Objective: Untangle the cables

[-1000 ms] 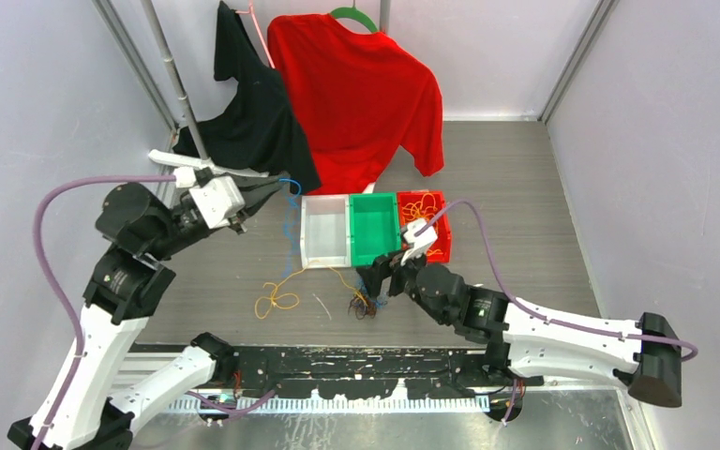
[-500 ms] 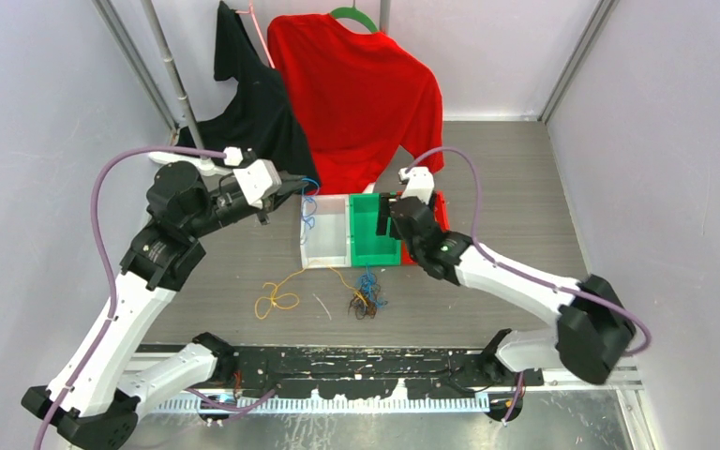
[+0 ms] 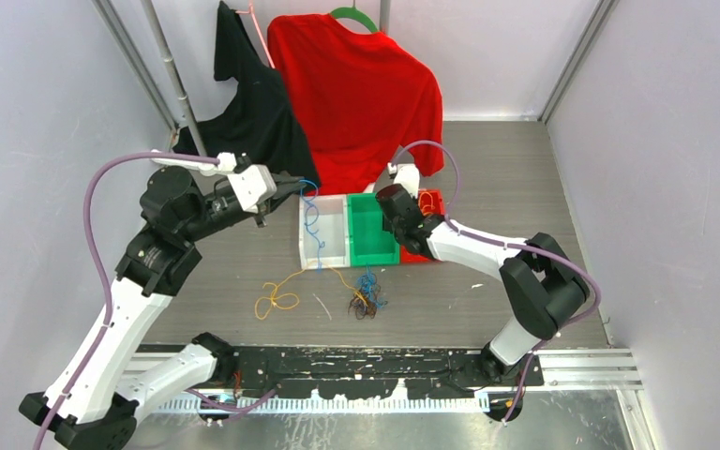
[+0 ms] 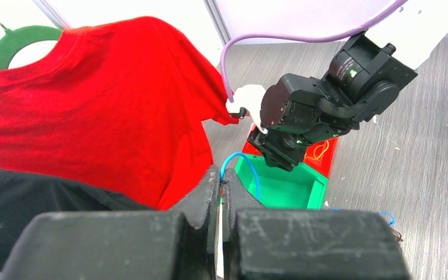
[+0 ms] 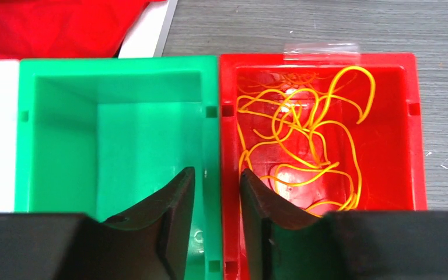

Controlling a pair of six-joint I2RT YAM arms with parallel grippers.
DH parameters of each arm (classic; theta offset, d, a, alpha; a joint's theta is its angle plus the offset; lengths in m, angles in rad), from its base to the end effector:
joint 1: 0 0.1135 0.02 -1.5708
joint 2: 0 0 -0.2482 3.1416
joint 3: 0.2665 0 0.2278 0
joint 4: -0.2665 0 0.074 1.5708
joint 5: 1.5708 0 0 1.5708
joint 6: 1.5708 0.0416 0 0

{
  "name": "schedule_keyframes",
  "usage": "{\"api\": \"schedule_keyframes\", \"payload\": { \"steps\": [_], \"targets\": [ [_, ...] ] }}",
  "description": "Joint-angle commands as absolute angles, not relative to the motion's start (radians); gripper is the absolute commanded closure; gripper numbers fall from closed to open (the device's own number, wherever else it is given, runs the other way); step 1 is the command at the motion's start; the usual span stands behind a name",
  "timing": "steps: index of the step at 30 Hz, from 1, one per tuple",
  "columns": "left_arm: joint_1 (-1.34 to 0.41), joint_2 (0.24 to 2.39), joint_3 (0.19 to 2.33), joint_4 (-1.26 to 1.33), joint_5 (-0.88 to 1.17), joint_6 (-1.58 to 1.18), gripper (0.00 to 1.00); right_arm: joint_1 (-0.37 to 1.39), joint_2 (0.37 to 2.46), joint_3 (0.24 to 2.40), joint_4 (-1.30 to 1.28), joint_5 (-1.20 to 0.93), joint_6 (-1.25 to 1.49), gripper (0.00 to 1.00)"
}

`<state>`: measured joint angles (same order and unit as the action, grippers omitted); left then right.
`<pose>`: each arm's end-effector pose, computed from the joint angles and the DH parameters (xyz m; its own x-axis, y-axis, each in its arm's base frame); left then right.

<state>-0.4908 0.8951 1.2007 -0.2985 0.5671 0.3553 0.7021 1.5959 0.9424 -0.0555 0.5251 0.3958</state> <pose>0.1353 -0.0977 0.4313 0.3090 0.1676 -0.9362 0.8147 0.4612 0.3514 0.2583 0.1912 0.2040 -0.5621 -0.0385 -0.8262 -0.0559 0.9984 -0.0085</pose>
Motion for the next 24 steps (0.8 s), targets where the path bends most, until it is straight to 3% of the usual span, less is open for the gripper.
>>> {"api": "schedule_keyframes", "payload": {
  "steps": [1,3,7,17,20,24],
  "targets": [
    [-0.491,0.867,1.196,-0.238,0.59,0.369,1.0,0.687,1.606,0.992,-0.018,0.58,0.446,0.67],
    [-0.491,0.867,1.194,-0.239,0.593,0.37,1.0,0.681,1.606,0.987,-0.014,0.599,0.476,0.78],
    [-0.491,0.882,1.203,-0.239,0.6,0.363,1.0,0.678,1.605,0.983,-0.026,0.649,0.548,0.85],
    [-0.492,0.947,1.241,-0.218,0.611,0.33,1.0,0.678,1.565,0.956,-0.096,0.82,0.708,0.92],
    [-0.5,0.964,1.248,-0.212,0.611,0.318,1.0,0.678,1.557,0.943,-0.084,0.813,0.723,0.88],
    [-0.539,1.009,1.243,-0.169,0.57,0.269,1.0,0.677,1.523,0.906,-0.014,0.706,0.727,0.68]
  ]
}}
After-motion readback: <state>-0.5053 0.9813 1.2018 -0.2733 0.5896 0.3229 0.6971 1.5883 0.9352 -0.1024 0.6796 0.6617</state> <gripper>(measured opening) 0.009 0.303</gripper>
